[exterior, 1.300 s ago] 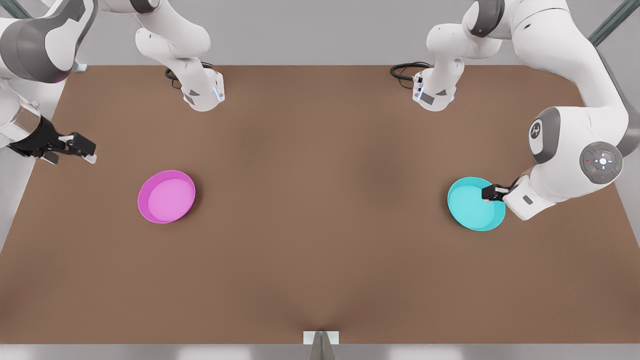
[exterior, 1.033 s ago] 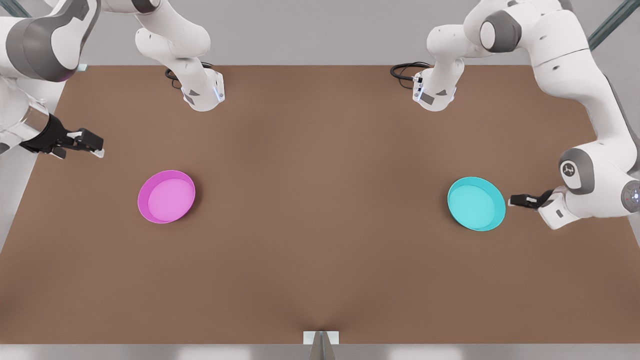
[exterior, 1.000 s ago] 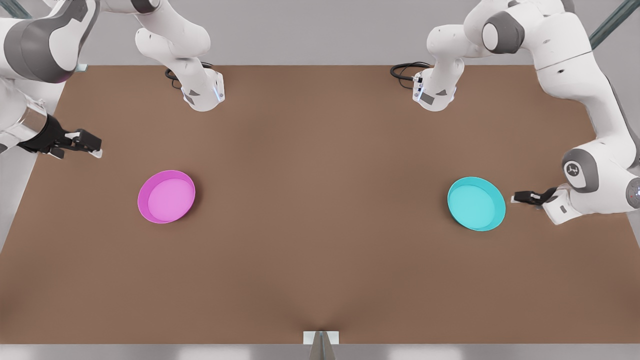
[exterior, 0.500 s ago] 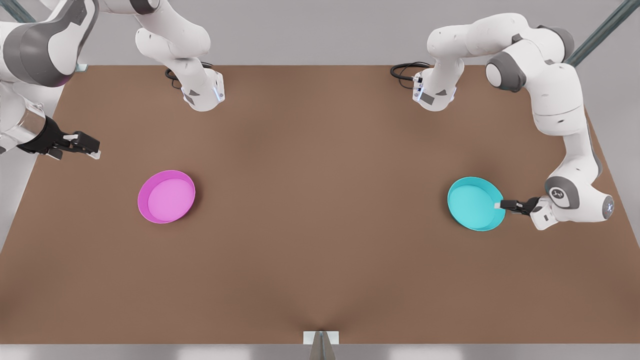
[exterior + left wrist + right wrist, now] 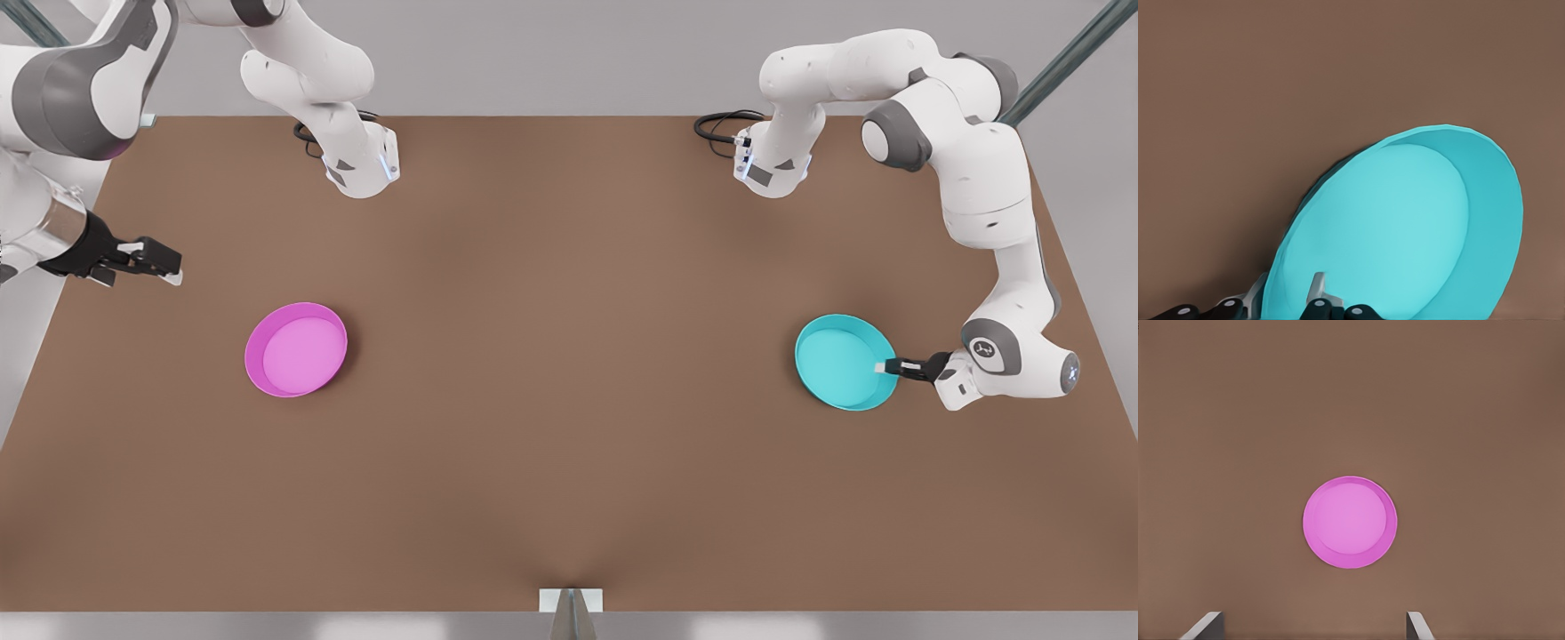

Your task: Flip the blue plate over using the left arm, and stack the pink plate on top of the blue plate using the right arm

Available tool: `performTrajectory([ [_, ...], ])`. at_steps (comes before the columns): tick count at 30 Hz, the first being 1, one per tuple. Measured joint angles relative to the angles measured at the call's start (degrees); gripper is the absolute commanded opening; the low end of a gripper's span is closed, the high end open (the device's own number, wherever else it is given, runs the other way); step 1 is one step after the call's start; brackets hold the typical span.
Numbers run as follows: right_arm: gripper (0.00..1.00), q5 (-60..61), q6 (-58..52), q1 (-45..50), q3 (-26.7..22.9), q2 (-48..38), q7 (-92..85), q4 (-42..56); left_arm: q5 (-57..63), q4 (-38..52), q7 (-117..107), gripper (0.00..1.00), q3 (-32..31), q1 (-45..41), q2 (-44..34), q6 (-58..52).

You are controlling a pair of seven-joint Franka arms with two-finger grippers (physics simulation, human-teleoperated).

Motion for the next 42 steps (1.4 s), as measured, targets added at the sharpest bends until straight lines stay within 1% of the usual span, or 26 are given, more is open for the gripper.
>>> performTrajectory([
  [18,1.00,0.3,0.1,-0.3,-0.1,0.4,0.0,0.1,0.6,0.0,-1.1,0.21,0.0,-0.2,0.4,-0.5],
  [23,1.00,0.0,0.3,-0.5,-0.1,0.9,0.0,0.1,2.8,1.7,-4.1,0.21,-0.1,-0.8,-1.0,-3.5],
  [32,1.00,0.1,0.2,-0.7,-0.2,0.9,-0.1,0.2,9.1,6.5,-12.9,0.21,0.0,-7.5,-2.8,-9.0],
  [37,1.00,0.6,0.4,-0.6,-0.2,0.9,0.0,0.1,16.5,6.9,-19.0,0.21,0.0,-15.0,-5.6,-9.2],
  [42,1.00,0.4,0.4,-0.2,-0.2,1.1,0.0,0.3,26.3,6.9,-28.6,0.21,0.0,-25.7,-8.0,-11.6],
])
